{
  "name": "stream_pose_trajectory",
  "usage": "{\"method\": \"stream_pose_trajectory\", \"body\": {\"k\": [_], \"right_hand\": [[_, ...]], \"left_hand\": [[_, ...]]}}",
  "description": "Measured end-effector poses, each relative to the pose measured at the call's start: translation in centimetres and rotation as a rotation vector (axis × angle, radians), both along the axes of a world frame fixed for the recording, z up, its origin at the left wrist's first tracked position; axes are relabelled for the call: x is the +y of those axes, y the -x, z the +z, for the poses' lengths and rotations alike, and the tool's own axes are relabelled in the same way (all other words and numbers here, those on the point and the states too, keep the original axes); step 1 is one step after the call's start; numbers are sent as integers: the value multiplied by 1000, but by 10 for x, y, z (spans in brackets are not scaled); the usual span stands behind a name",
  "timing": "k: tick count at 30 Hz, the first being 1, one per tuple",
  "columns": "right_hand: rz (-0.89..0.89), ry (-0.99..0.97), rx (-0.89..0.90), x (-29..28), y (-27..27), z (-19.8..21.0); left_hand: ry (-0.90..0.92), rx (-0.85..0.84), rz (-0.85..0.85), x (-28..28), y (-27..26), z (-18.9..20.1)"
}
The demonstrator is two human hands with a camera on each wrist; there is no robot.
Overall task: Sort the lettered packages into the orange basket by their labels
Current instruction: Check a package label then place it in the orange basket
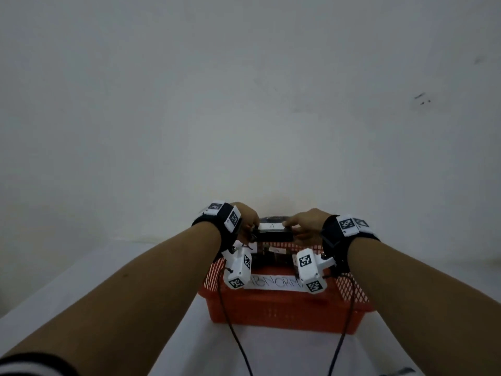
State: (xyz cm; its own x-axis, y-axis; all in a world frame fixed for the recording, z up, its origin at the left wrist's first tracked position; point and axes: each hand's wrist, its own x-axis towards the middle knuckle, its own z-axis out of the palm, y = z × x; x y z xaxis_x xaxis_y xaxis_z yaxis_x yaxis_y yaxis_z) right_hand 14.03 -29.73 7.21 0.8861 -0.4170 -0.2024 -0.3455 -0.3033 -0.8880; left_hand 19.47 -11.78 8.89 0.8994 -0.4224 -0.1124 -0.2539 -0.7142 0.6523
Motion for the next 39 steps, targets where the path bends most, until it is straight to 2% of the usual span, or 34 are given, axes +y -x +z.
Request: {"method": "stream_pose_trajectory", "body": {"k": [1,2,3,11,15,20,25,29,31,34,37,39], "right_hand": [[6,22,7,-1,-4,-3],[15,40,21,-3,-9,-6],[23,44,36,-4,-12,-10],[124,101,167,-7,-25,-35],[241,110,300,1,-25,-33],[323,262,371,6,-34,-38],[314,255,265,2,-39,-42],[380,241,340,-2,-36,-47],[392,250,362,-1,-37,-51],[381,206,354,7,-40,-55],[374,164,332,14,-40,-59],[374,161,327,14,-42,-63]], "left_hand": [[-99,64,2,-3,-6,-2],[-86,45,7,-3,-7,-8],[-29,206,84,-4,-9,-8],[-84,325,10,-7,-22,-25],[-115,422,66,-3,-22,-28],[-170,405,91,-4,-24,-28],[-206,392,95,-2,-30,-28],[-271,393,73,-5,-35,-35],[-356,327,31,-6,-36,-40],[-594,44,-140,-6,-41,-48],[-672,-92,-170,-6,-39,-53],[-744,-170,-256,-2,-37,-53]]}}
